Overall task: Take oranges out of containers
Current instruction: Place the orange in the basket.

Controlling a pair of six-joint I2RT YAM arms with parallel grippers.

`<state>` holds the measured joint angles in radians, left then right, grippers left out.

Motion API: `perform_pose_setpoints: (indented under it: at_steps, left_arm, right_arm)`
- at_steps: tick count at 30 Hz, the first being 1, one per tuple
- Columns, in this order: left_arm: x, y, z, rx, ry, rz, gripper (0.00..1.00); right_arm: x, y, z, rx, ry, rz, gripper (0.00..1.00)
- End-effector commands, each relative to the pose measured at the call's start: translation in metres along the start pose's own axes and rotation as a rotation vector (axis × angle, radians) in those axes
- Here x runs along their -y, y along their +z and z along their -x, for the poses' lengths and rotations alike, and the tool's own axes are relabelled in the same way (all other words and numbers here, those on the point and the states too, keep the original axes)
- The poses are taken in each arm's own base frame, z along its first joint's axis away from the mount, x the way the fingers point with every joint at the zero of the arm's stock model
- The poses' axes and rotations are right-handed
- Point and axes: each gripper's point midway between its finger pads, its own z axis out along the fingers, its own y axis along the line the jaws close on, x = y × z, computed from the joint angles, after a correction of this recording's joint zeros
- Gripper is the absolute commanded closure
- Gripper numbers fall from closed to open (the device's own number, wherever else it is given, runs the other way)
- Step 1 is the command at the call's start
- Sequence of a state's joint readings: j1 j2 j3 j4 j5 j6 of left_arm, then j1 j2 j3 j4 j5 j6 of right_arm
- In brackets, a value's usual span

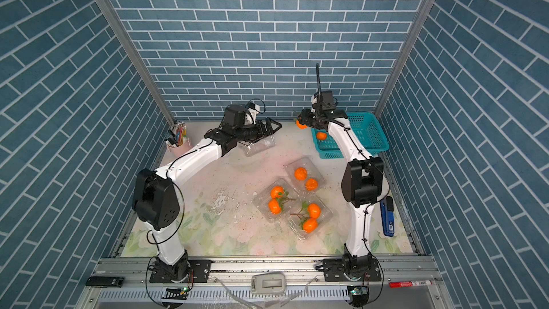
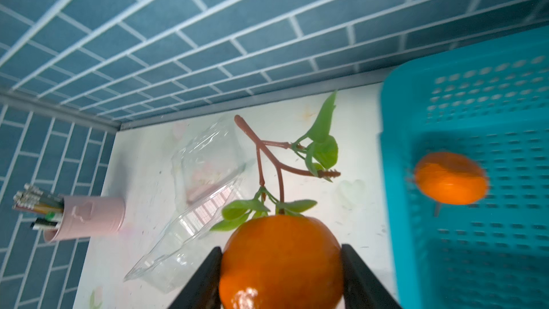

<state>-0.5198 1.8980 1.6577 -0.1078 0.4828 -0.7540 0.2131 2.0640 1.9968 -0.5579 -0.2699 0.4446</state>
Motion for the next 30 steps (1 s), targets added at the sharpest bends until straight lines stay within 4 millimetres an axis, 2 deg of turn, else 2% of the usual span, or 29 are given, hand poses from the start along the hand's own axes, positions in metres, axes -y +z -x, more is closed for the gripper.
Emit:
perform_pose_setpoints:
  at_steps: [1, 6, 9, 11, 12, 14, 18, 22, 28, 29, 30]
  left_arm:
    - [0.003, 0.023, -0.009, -0.032, -0.007, -0.008, 0.01]
    - [-0.006, 0.053, -0.023, -0.072, -0.051, -0.02, 0.01]
    - [-0.016, 0.062, -0.03, -0.091, -0.074, -0.012, 0.01]
    - [-0.02, 0.064, -0.033, -0.095, -0.076, -0.004, 0.01]
    - [-0.024, 0.065, -0.034, -0.099, -0.08, 0.004, 0.01]
    - [-0.027, 0.066, -0.035, -0.104, -0.08, 0.013, 0.01]
    - [-0.037, 0.065, -0.039, -0.111, -0.092, 0.034, 0.01]
    - [-0.044, 0.062, -0.041, -0.11, -0.103, 0.046, 0.01]
    - [-0.037, 0.043, -0.029, -0.092, -0.079, 0.05, 0.01]
    - [-0.035, 0.037, -0.026, -0.084, -0.073, 0.05, 0.01]
    - [-0.032, 0.033, -0.023, -0.079, -0.068, 0.049, 0.01]
  right_arm:
    - [0.046, -0.017, 0.014, 0.026, 0.093, -0.048, 0.52]
    - [0.121, -0.003, 0.008, 0.016, 0.221, -0.126, 0.52]
    - [0.151, 0.014, -0.004, -0.015, 0.264, -0.159, 0.52]
    - [0.163, 0.022, -0.008, -0.028, 0.283, -0.166, 0.51]
    - [0.175, 0.035, -0.019, -0.057, 0.299, -0.18, 0.51]
    - [0.184, 0.043, -0.024, -0.073, 0.307, -0.191, 0.5]
    - [0.195, 0.051, -0.035, -0.099, 0.316, -0.21, 0.45]
    - [0.196, 0.048, -0.036, -0.111, 0.296, -0.227, 0.39]
    - [0.175, 0.018, -0.009, -0.048, 0.261, -0.207, 0.26]
    - [0.165, 0.003, 0.003, -0.017, 0.248, -0.196, 0.24]
    - [0.16, -0.001, 0.007, -0.008, 0.239, -0.192, 0.22]
